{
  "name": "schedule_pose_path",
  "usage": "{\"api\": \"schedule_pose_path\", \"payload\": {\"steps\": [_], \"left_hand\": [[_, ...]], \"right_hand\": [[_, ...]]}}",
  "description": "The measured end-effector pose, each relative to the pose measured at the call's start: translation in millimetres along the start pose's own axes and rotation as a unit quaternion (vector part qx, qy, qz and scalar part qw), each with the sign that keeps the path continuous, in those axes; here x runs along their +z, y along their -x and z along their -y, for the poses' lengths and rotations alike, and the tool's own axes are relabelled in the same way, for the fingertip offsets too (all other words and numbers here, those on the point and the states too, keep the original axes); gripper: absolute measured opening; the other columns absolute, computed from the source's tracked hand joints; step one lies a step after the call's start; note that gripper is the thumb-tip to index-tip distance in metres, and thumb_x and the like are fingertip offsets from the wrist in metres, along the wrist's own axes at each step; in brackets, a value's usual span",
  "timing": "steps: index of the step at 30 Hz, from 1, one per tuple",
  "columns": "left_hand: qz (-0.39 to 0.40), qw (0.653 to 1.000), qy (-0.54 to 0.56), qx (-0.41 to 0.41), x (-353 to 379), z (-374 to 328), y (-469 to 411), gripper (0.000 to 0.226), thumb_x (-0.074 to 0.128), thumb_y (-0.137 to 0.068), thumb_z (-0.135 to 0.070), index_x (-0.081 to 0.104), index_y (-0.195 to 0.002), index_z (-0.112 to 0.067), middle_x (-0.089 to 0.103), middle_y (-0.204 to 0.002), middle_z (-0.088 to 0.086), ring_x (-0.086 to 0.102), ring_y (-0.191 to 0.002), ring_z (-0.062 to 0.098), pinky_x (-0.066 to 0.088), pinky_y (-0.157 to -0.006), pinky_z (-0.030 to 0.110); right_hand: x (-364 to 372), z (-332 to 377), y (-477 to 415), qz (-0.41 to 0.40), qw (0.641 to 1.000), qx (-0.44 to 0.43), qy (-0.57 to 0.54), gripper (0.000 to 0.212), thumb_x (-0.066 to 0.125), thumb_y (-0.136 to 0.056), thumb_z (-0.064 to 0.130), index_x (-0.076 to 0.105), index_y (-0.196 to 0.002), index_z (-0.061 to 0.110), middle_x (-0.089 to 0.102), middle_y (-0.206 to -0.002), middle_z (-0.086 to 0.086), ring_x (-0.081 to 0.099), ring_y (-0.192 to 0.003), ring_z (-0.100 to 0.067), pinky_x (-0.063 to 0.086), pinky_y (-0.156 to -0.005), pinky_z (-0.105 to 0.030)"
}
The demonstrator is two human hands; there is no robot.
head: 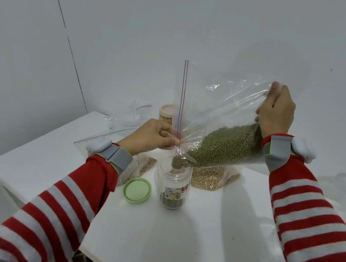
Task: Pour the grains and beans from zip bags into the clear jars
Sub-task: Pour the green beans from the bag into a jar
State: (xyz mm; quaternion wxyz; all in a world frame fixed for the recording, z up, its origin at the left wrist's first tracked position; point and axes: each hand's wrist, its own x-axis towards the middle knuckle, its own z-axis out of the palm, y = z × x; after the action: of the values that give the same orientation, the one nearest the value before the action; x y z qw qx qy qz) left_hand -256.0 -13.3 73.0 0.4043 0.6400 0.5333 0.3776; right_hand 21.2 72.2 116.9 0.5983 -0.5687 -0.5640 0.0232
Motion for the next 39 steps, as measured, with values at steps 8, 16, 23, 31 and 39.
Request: {"api": "schedule_pose_path", "payload": {"steps": [8,16,23,31,39], "left_hand": [[-0.002,1.000,0.003,0.004,0.1,-0.6,0.0,0.019,0.073,-0.084,-0.004,0.071,-0.102,-0.009,0.068,-0.105,0.030,0.070,-0.085,0.012,0.058,-0.077,0.023],[-0.008,1.000,0.002,0.001,-1.4,1.9,1.0,0.026,0.072,-0.084,-0.002,0.069,-0.111,0.000,0.072,-0.098,0.023,0.072,-0.080,0.008,0.059,-0.079,0.025],[-0.014,1.000,0.016,0.005,-1.6,1.5,1.7,0.023,0.072,-0.084,-0.001,0.069,-0.107,0.000,0.073,-0.091,0.022,0.072,-0.082,0.013,0.060,-0.078,0.026],[-0.012,1.000,0.016,0.003,-2.8,2.1,1.4,0.020,0.072,-0.084,-0.001,0.070,-0.103,-0.005,0.064,-0.105,0.038,0.072,-0.082,0.012,0.060,-0.077,0.025],[-0.017,1.000,0.014,0.000,-2.4,2.1,1.3,0.024,0.071,-0.085,-0.001,0.068,-0.109,0.001,0.069,-0.101,0.030,0.072,-0.080,0.010,0.060,-0.078,0.026]], "right_hand": [[-2.4,6.0,0.5,0.003,1.000,0.004,-0.001,0.041,0.023,-0.103,0.053,0.045,-0.086,0.022,0.063,-0.069,-0.002,0.063,-0.057,-0.033,0.054,-0.066,-0.050],[-2.6,12.9,-0.8,0.004,1.000,-0.004,-0.012,0.039,0.024,-0.104,0.050,0.046,-0.086,0.022,0.059,-0.062,0.004,0.062,-0.050,-0.027,0.054,-0.065,-0.048],[-4.3,19.0,-1.4,0.001,1.000,-0.011,-0.020,0.038,0.025,-0.105,0.049,0.046,-0.087,0.023,0.056,-0.058,0.006,0.061,-0.049,-0.025,0.053,-0.066,-0.049],[-5.8,24.0,-1.7,0.000,1.000,-0.011,-0.023,0.039,0.025,-0.105,0.050,0.047,-0.087,0.024,0.057,-0.057,0.006,0.061,-0.049,-0.024,0.054,-0.067,-0.048],[-6.6,25.2,-1.3,-0.002,1.000,-0.011,-0.020,0.041,0.024,-0.104,0.051,0.049,-0.088,0.023,0.059,-0.062,0.006,0.061,-0.047,-0.019,0.053,-0.067,-0.045]]}}
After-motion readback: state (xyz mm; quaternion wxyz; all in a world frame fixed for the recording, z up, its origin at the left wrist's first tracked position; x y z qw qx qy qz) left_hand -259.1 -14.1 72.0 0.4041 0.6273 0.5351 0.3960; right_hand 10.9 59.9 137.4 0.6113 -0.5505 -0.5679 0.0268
